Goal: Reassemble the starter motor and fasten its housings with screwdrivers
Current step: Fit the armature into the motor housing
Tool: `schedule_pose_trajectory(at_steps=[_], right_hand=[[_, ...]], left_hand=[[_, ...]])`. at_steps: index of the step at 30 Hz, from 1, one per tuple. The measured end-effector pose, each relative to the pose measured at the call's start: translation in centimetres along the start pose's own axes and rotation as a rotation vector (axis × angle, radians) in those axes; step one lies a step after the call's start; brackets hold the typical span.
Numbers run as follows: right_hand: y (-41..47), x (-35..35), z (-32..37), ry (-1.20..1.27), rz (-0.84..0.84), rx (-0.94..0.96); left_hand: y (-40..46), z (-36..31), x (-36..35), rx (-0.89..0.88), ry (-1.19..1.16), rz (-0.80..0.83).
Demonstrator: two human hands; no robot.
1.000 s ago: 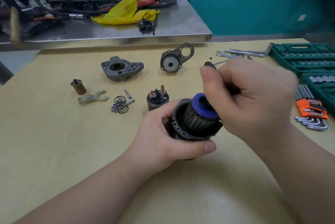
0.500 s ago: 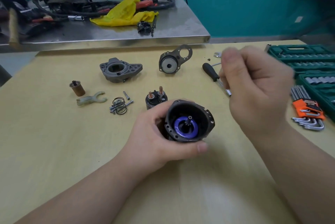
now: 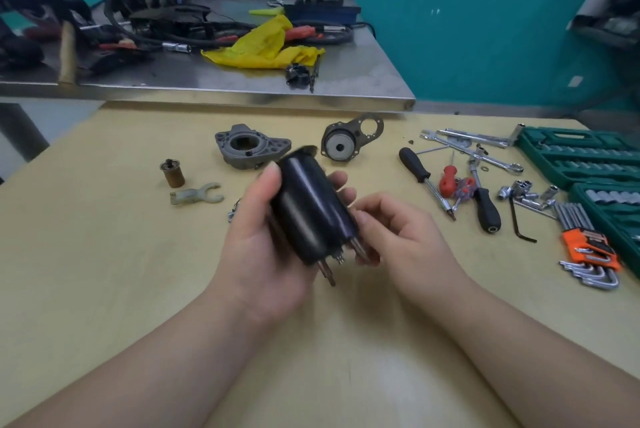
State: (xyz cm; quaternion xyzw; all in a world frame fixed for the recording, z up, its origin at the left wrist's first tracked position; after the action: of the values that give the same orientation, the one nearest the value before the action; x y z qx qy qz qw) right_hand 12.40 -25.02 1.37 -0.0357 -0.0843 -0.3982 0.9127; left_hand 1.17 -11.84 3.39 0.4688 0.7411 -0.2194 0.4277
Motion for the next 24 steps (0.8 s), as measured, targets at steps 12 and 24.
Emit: schedule_pose_trajectory(at_steps=[12,24], right_hand=[[-2.1,-3.2,1.4,0.074,0.216,0.04],[-1.7,-3.1,1.4,0.102,0.113,-0.071]], left_hand=[[1.5,-1.3,0.9,0.029,-0.246,-0.171],[1.6,-1.1,1.3,-0.107,0.025,-0.153]])
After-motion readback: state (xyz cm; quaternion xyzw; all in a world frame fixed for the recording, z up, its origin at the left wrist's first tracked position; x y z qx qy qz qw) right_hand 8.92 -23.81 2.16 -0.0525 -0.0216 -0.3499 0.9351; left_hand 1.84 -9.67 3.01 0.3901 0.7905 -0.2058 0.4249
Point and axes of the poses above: each hand's wrist, its own y-axis towards the middle knuckle, its own x-axis out of the back of the hand, z = x × y, the point moved 2 cm from there along y, towards the middle knuckle, and after that the axes turned 10 degrees about -x, right-handed, at the moved point
